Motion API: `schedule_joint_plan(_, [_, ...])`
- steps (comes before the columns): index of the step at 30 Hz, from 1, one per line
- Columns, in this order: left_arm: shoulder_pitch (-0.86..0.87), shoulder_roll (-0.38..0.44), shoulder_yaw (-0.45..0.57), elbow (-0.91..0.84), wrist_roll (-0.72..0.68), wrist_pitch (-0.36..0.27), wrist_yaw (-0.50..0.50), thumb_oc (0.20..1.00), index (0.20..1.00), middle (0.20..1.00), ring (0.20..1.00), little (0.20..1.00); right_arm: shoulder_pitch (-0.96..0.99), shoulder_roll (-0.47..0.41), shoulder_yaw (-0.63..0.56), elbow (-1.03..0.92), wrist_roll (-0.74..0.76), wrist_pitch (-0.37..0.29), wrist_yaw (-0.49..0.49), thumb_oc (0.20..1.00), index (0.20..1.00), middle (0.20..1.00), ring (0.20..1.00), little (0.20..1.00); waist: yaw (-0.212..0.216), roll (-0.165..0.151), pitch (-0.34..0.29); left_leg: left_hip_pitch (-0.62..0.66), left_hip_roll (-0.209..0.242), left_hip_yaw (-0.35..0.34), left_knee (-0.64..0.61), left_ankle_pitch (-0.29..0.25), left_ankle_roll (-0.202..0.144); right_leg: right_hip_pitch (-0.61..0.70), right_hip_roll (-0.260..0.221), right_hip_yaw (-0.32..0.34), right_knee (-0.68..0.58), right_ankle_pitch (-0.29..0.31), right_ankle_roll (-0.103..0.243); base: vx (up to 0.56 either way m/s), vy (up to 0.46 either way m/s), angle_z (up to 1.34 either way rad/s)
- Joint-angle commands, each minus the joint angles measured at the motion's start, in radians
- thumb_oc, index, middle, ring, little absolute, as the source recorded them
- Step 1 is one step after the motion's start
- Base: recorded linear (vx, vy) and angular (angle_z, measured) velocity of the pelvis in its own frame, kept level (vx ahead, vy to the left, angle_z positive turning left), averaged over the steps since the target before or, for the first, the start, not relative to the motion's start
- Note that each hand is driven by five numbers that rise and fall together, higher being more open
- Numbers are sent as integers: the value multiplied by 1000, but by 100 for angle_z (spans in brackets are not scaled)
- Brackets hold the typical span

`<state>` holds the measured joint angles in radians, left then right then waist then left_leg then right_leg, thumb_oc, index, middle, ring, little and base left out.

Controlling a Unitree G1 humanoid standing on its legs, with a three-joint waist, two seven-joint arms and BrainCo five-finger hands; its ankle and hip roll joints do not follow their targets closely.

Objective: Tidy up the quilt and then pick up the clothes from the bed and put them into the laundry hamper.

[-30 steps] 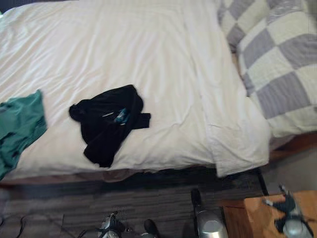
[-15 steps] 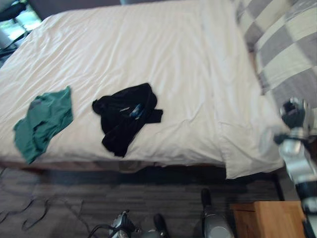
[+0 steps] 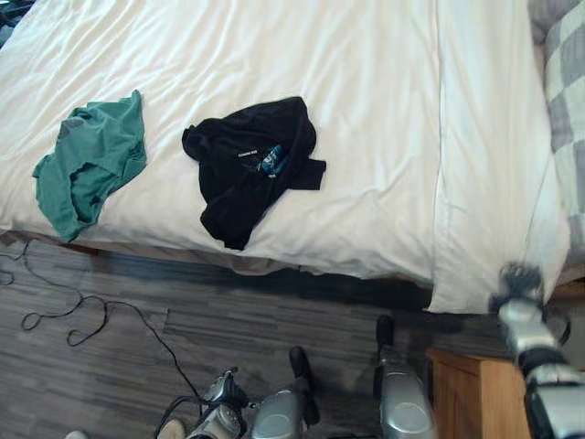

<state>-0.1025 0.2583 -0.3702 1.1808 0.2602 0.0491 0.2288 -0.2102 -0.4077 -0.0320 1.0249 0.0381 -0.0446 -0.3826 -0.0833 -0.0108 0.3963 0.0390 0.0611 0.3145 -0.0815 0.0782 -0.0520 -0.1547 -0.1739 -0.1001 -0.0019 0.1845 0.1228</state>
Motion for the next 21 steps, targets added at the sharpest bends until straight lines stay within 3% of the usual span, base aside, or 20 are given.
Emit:
schedule_joint_plan(1, [-34,32,48,49,62,14,21,1000,1000,1000,1000,1000,213,116,116,141,-114,109,118,200,200,200,200,200,-63,-40,-43,-38,14,-24,105,-167,-2,-22,-82,22,103,-108,103,13,126,-13])
schedule_joint_plan(4, [-58,58,54,37,59,10,16,1000,1000,1000,1000,1000,265,153,168,162,-174,117,167,200,200,200,200,200,-70,-66,-41,7,9,-19,53,-151,9,-32,-80,27,166,-83,125,-40,98,-22])
schedule_joint_plan(5, [-67,66,52,31,58,9,11,1000,1000,1000,1000,1000,272,157,179,168,-182,118,173,354,354,354,354,354,-68,-65,-41,11,12,-18,42,-142,15,-42,-73,21,217,-97,124,-53,46,-38])
schedule_joint_plan(6, [-67,66,52,31,58,9,11,1000,1000,1000,1000,1000,273,158,179,168,-182,118,173,1000,1000,1000,1000,1000,-68,-65,-42,10,12,-18,43,-142,15,-43,-73,22,217,-97,124,-66,37,-35])
schedule_joint_plan(7, [-73,68,47,22,54,7,8,1000,1000,1000,1000,1000,277,164,193,170,-185,112,180,1000,1000,1000,1000,1000,-72,-62,-39,14,18,-16,36,-134,17,-44,-52,21,273,-116,119,-78,36,-14])
schedule_joint_plan(8, [-86,73,42,9,47,3,5,1000,1000,1000,1000,1000,264,165,204,178,-180,107,186,1000,1000,1000,1000,1000,-75,-52,-36,12,20,-23,28,-122,22,-49,2,41,343,-148,110,-105,23,5])
schedule_joint_plan(9, [-100,76,34,-17,43,-6,2,1000,1000,1000,1000,1000,240,161,241,174,-209,107,192,1000,1000,1000,1000,1000,-62,-50,-34,-3,8,-33,47,-128,26,-25,35,16,332,-208,88,-70,2,15])
schedule_joint_plan(10, [-100,76,34,-17,43,-6,2,1000,1000,1000,1000,1000,240,161,241,175,-209,107,192,1000,1000,1000,1000,1000,-62,-49,-36,-6,10,-32,48,-126,25,-26,36,15,328,-204,87,-4,-37,15])
schedule_joint_plan(11, [-102,77,29,-32,40,-16,-2,1000,1000,1000,1000,1000,226,160,266,164,-231,109,195,1000,1000,1000,1000,1000,-48,-49,-38,-26,-6,-43,84,-148,28,20,42,-13,281,-255,50,6,-93,20])
schedule_joint_plan(12, [-88,66,28,-80,21,-29,-1,1000,1000,1000,1000,1000,188,140,282,132,-229,101,191,1000,1000,1000,1000,1000,-22,-47,-33,-103,-29,-66,221,-172,16,84,54,-1,147,-269,14,6,-92,24])
schedule_joint_plan(13, [-88,66,28,-81,21,-29,-1,1000,1000,1000,1000,1000,188,140,283,132,-229,101,191,1000,1000,1000,1000,1000,-23,-47,-36,-109,-28,-66,223,-171,16,81,55,-1,143,-266,13,-133,-87,43])
schedule_joint_plan(14, [-88,36,44,-93,-36,-34,8,1000,1000,1000,1000,1000,138,106,291,130,-224,107,180,1000,1000,1000,1000,1000,2,-37,2,-218,-10,-68,407,-154,-47,117,38,-12,82,-261,-8,-118,-21,42])
schedule_joint_plan(15, [-88,36,44,-93,-36,-34,8,1000,1000,1000,1000,1000,137,106,291,130,-223,107,180,1000,1000,1000,1000,1000,1,-37,-1,-223,-10,-69,406,-152,-47,113,39,-13,81,-259,-8,-167,-2,64])
schedule_joint_plan(16, [-93,26,53,-75,-54,-27,17,1000,1000,1000,1000,1000,112,95,291,142,-224,115,171,1000,1000,1000,1000,1000,9,-30,13,-264,-3,-83,465,-105,-97,131,33,-30,59,-258,-20,-33,130,53])
schedule_joint_plan(17, [-76,10,78,-51,-87,-26,35,1000,1000,1000,1000,1000,94,96,268,151,-204,119,157,1000,1000,1000,1000,1000,11,-20,-4,-254,40,-61,443,-99,-100,152,15,-58,24,-247,-8,-29,132,42])
schedule_joint_plan(18, [-76,10,77,-51,-87,-26,35,1000,1000,1000,1000,1000,94,96,268,151,-204,119,157,1000,1000,1000,1000,1000,11,-20,-3,-252,40,-61,443,-100,-100,154,15,-59,21,-246,-8,61,220,29])
schedule_joint_plan(19, [-59,-2,94,-42,-110,-30,48,1000,1000,1000,1000,1000,94,98,252,144,-182,114,152,1000,1000,1000,1000,1000,9,-17,-16,-225,85,-54,400,-117,-89,166,-5,-70,4,-238,7,141,324,37])
schedule_joint_plan(20, [-26,-16,132,-23,-147,-33,58,1000,1000,1000,1000,1000,106,110,247,129,-174,109,153,1000,1000,1000,1000,1000,8,-13,-43,-173,153,-64,303,-100,-83,171,-45,-83,-5,-230,29,139,323,37])
schedule_joint_plan(21, [-26,-16,133,-23,-147,-33,58,1000,1000,1000,1000,1000,106,110,247,129,-174,109,153,1000,1000,1000,1000,1000,7,-14,-45,-174,152,-64,299,-97,-83,169,-46,-83,-5,-229,29,178,536,40])
